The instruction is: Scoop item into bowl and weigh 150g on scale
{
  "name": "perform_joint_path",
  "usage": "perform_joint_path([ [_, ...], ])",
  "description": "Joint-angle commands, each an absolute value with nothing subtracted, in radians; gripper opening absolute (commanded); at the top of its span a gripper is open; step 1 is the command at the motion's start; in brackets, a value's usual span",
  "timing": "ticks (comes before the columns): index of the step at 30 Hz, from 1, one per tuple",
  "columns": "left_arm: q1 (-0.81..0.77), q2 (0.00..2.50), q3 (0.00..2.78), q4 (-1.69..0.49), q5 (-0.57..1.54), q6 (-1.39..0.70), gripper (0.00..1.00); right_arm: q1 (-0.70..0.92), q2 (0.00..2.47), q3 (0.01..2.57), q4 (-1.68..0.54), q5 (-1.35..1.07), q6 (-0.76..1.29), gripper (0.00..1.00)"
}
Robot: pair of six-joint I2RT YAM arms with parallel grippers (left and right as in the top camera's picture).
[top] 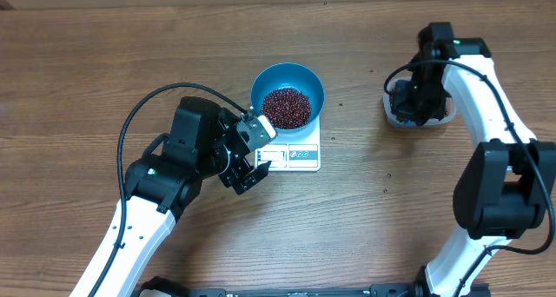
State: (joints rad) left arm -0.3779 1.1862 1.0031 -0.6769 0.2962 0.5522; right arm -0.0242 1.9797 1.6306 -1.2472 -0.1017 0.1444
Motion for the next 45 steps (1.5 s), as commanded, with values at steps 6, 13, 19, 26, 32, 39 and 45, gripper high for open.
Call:
perform_joint_path([
  [6,-0.373,1.190,1.030,-0.677,0.304,0.535,1.00,-0.083,2.000,1.629,-1.236,-0.291,0.072,0.04],
  [13,-0.373,1.189,1.030,-0.677,0.305,0.535,1.00,-0.088,2.000,1.629,-1.244,-0.339,0.051,0.04],
  [19,-0.373,1.190,1.030,-0.677,0.304,0.535,1.00,-0.088,2.000,1.629,-1.247,-0.344,0.051,0.04],
  [26,-0.373,1.190,1.030,-0.677,0.304,0.535,1.00,-0.094,2.001,1.629,-1.242,-0.414,0.051,0.04],
  [32,-0.373,1.190,1.030,-0.677,0.304,0.535,1.00,-0.094,2.001,1.629,-1.234,-0.450,0.055,0.04],
  [39,-0.373,1.190,1.030,-0.677,0.305,0.535,1.00,-0.100,2.001,1.629,-1.229,-0.450,0.062,0.04],
  [45,-0.373,1.190,1.030,-0.677,0.304,0.535,1.00,-0.145,2.001,1.629,-1.214,-0.453,0.073,0.04],
])
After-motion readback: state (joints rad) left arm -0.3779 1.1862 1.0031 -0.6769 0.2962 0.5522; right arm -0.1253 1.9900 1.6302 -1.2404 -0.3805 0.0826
